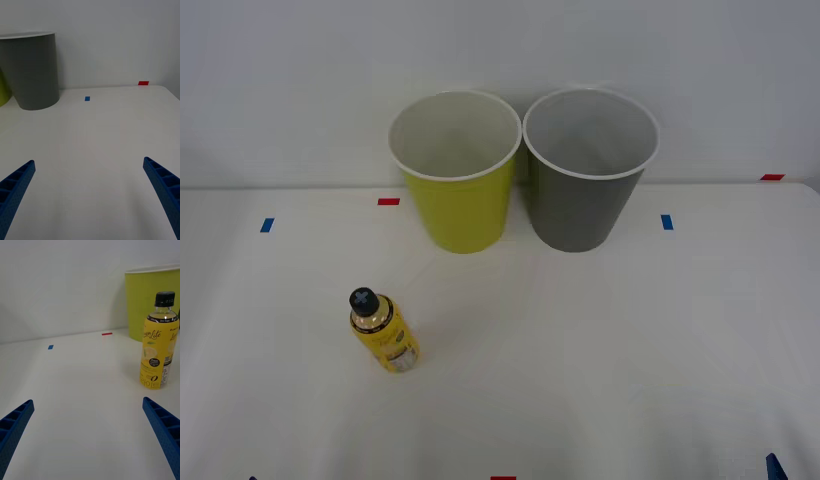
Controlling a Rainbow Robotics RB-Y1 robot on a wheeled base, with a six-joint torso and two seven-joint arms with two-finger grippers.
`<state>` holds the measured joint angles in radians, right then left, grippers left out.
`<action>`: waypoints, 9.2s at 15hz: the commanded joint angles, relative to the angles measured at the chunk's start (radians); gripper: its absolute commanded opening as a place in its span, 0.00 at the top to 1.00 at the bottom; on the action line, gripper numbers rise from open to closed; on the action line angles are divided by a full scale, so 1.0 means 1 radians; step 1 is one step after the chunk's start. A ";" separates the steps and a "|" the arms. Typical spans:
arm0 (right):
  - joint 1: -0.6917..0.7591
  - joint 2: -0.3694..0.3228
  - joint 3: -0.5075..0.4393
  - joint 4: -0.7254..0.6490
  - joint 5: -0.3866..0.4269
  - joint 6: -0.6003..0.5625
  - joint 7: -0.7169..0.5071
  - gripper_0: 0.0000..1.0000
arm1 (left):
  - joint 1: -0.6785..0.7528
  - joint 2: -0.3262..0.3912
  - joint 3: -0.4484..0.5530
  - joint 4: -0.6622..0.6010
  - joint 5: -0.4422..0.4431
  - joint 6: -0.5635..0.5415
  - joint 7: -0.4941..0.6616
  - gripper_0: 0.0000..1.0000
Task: Put cans in the gray bin and PET bottles in the light green bin.
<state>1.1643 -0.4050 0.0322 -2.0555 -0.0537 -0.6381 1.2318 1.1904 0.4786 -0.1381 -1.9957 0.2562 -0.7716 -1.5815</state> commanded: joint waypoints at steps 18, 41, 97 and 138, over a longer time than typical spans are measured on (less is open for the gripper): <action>0.000 0.000 0.000 0.000 0.000 0.000 0.000 0.00 | 0.000 0.000 0.000 0.000 0.000 0.000 0.000 0.00; 0.000 0.000 0.000 0.000 0.000 0.000 0.000 0.00 | -0.683 0.385 -0.371 0.311 0.087 -0.038 -0.043 0.00; 0.000 0.000 0.000 0.000 0.000 0.000 0.000 0.00 | -1.057 0.439 -0.258 -0.359 0.244 0.982 -0.037 0.93; 0.000 0.000 0.000 0.000 0.000 0.000 0.000 0.00 | -1.904 -0.005 0.354 -0.153 0.767 2.008 -0.147 1.00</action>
<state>1.1643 -0.4050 0.0322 -2.0555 -0.0537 -0.6381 1.2318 -0.6851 0.4769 0.2402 -2.1826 1.0331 1.2543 -1.7786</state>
